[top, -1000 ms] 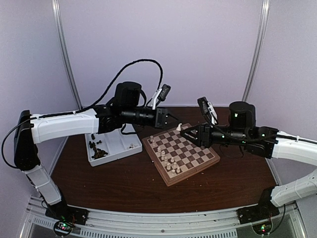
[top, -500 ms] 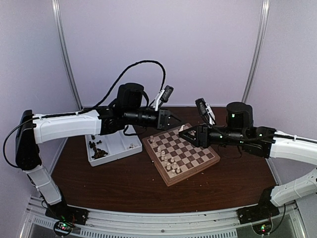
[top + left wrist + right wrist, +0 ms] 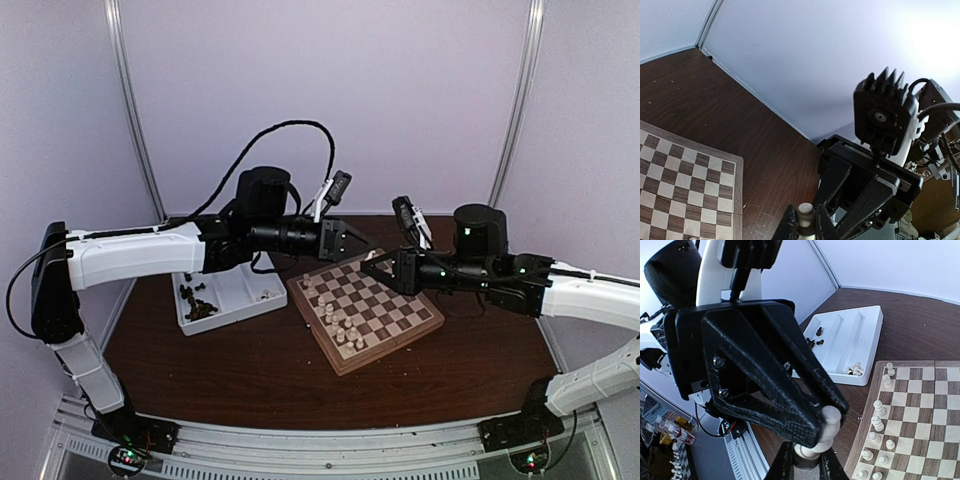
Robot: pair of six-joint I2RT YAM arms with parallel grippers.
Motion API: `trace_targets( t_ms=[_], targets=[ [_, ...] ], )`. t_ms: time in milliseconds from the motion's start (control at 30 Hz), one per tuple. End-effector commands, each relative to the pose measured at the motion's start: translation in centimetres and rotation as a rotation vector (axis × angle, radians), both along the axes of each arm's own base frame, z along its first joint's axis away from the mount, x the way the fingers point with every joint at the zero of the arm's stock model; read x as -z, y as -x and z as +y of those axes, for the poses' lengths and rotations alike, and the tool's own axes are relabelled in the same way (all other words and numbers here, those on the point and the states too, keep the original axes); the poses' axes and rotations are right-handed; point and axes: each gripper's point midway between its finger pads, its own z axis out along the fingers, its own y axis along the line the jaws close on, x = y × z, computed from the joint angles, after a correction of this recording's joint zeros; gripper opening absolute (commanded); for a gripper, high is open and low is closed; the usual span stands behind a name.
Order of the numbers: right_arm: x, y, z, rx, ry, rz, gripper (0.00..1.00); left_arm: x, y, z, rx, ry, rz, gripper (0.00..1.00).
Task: Set up the chess pieces on the board
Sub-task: Place the chess piece on the chessboard.
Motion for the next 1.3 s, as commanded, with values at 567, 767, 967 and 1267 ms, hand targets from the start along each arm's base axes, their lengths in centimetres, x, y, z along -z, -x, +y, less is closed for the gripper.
trace_targets(
  t_ms=[567,767,967,1267],
  targets=[
    [2.0,2.3,-2.3,-0.114,0.215,-0.165,0.0,-0.5,1.7,1.2,0.05,-0.151,0.079,0.47],
    [2.7,4.0,-2.3,-0.222,0.259,-0.181,0.0,0.6,3.8,1.3,0.166,-0.205,0.176,0.46],
    [2.4,4.6,-2.1,-0.26,0.25,-0.185,0.0,0.3,4.4,1.0,0.206,-0.193,0.195,0.55],
    [1.7,4.6,-0.9,-0.299,0.216,-0.179,0.0,1.0,4.4,0.2,0.217,-0.19,0.208,0.51]
  ],
)
